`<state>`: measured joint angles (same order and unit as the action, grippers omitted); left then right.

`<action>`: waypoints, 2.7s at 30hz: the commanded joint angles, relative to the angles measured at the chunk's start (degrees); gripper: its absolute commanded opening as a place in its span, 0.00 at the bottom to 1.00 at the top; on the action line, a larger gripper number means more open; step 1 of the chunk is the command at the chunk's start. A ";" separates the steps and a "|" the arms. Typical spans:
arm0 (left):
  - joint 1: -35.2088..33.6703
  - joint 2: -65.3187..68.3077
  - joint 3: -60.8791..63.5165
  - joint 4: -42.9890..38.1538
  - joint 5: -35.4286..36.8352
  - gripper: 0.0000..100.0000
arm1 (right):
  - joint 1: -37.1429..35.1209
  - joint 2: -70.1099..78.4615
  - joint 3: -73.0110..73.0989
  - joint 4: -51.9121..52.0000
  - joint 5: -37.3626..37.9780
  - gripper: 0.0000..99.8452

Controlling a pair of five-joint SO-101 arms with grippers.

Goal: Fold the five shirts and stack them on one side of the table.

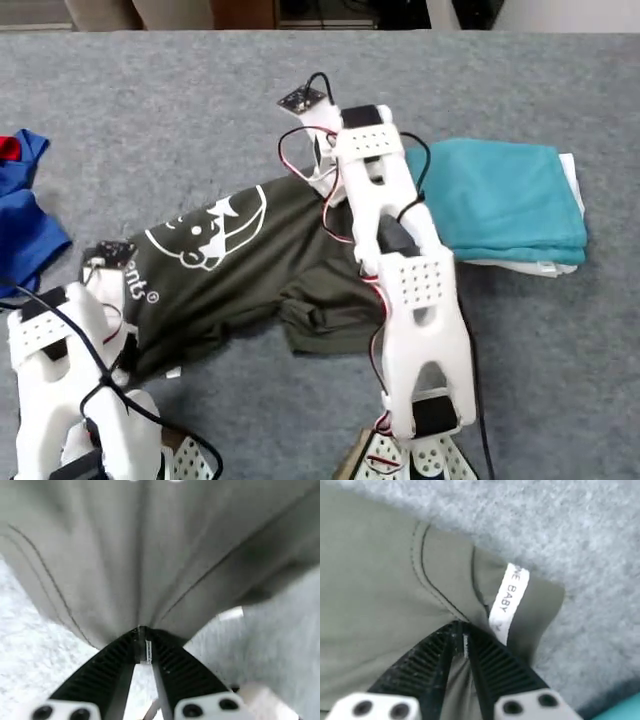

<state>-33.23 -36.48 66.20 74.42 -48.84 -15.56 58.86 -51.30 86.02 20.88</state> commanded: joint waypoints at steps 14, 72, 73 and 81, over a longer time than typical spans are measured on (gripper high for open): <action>-2.02 -0.40 -31.82 20.92 1.58 0.02 | 1.45 0.40 -30.11 16.53 0.35 0.03; -0.97 28.88 -52.22 -3.43 27.25 0.02 | -0.75 -50.24 37.49 15.91 19.69 0.03; -0.97 25.71 -49.41 -3.78 26.81 0.02 | -2.15 -53.05 42.15 14.95 20.04 0.03; -3.60 13.14 -29.45 -13.98 26.37 0.02 | -9.45 -66.68 74.33 -0.88 19.96 0.03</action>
<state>-36.22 -19.69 32.44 63.43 -21.85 -22.59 -3.21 14.11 91.21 40.40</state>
